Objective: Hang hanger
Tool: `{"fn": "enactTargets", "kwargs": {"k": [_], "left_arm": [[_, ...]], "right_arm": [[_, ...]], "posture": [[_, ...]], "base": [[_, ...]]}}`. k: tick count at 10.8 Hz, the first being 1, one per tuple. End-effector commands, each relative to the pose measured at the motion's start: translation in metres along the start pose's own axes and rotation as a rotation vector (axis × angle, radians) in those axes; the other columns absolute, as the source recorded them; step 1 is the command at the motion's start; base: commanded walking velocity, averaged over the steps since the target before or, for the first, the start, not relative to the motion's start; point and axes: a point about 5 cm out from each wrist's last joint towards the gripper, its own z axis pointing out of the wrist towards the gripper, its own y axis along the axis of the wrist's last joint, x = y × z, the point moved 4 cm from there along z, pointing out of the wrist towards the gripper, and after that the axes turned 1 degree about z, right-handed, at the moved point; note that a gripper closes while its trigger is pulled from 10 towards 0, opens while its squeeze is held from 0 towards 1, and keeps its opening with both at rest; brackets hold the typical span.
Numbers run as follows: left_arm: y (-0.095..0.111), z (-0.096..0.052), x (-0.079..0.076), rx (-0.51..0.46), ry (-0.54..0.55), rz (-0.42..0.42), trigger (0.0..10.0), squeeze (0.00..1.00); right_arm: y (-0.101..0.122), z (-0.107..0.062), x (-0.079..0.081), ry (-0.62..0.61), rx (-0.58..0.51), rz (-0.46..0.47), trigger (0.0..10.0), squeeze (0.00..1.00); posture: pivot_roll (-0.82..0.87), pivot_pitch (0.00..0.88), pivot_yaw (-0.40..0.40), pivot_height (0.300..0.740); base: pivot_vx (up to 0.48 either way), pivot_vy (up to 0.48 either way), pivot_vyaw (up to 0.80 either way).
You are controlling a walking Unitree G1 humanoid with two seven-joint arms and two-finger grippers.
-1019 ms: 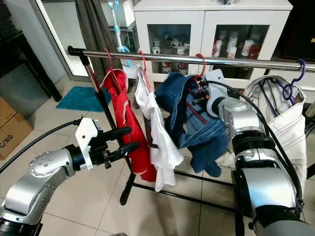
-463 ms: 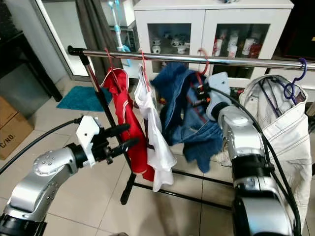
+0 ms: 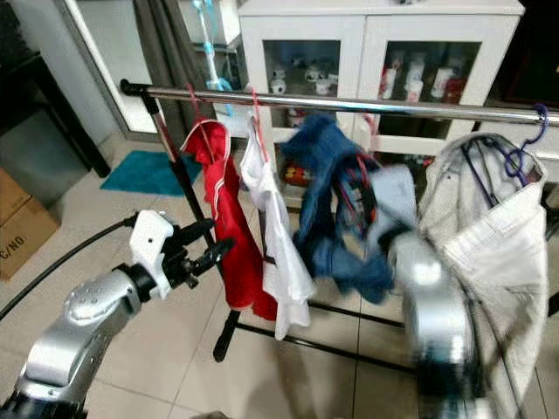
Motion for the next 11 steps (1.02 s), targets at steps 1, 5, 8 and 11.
{"fn": "enactTargets", "kwargs": {"k": [1, 5, 8, 11], "left_arm": [[0.003, -0.002, 0.005, -0.003, 0.024, 0.019, 10.0, 0.0], [0.004, 0.001, 0.002, -0.004, 0.021, 0.013, 10.0, 0.0], [0.003, 0.001, 0.001, -0.004, 0.021, 0.014, 10.0, 0.0], [0.003, 0.001, 0.0, -0.005, 0.019, 0.015, 10.0, 0.0]], "right_arm": [[0.016, -0.002, 0.001, -0.024, -0.06, 0.001, 0.0, 0.0], [-0.002, -0.014, 0.021, -0.008, 0.015, 0.037, 0.0, 0.0], [-0.003, -0.015, 0.024, 0.013, 0.033, 0.021, 0.0, 0.0], [-0.002, -0.014, 0.027, 0.027, 0.04, 0.015, 0.0, 0.0]], "posture": [[-0.06, 0.0, 0.106, 0.74], [-0.07, 0.0, 0.106, 0.74], [-0.07, 0.0, 0.098, 0.74], [-0.07, 0.0, 0.094, 0.74]], "base": [[0.0, 0.0, 0.0], [0.0, 0.0, 0.0], [0.0, 0.0, 0.0], [-0.198, 0.0, 0.0]]}}
